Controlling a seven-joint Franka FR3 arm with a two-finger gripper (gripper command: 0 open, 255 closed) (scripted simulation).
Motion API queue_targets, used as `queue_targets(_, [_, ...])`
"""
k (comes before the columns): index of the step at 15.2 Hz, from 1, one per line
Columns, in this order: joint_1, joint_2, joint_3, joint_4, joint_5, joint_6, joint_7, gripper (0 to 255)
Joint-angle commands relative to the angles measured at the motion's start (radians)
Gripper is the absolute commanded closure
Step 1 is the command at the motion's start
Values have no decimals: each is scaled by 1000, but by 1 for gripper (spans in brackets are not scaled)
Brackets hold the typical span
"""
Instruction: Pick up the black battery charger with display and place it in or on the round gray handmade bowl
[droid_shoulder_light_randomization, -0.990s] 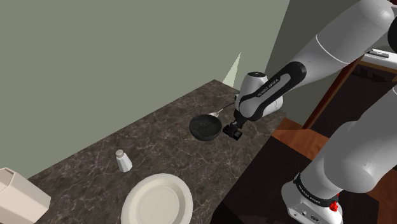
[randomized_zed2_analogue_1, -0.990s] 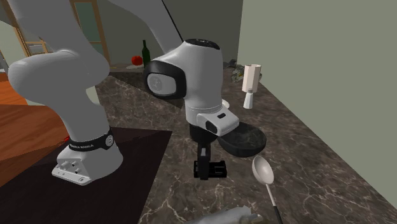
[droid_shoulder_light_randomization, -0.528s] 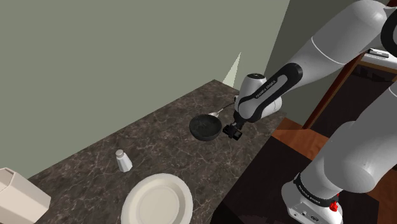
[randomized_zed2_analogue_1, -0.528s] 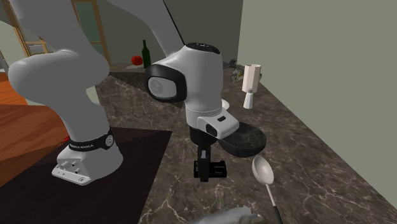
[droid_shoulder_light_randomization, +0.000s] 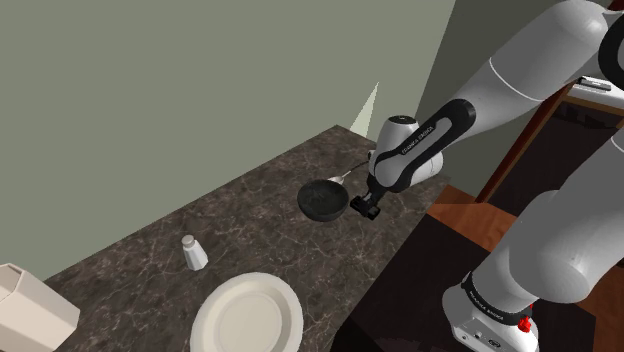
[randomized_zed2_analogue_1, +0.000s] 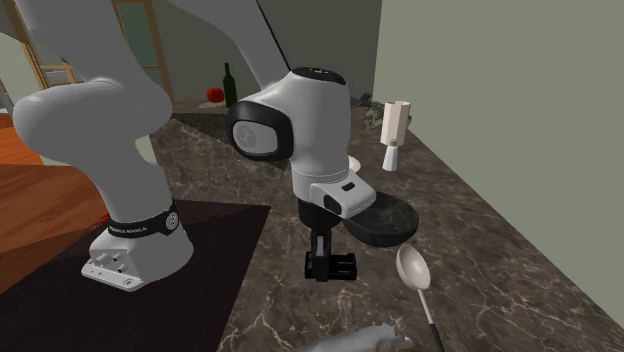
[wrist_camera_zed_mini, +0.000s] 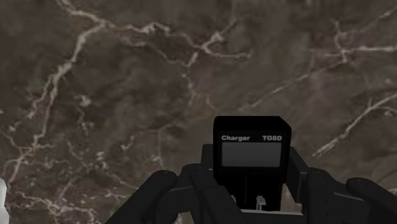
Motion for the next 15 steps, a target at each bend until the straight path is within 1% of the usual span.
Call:
queue_targets(1, [0,0,0,0,0,0,0,255])
queue_targets(3, [0,0,0,0,0,0,0,255])
queue_targets(8, [-13,-90,3,2,-47,-90,36,255])
queue_targets(15, [-28,-203,12,18,-82,-218,65,255])
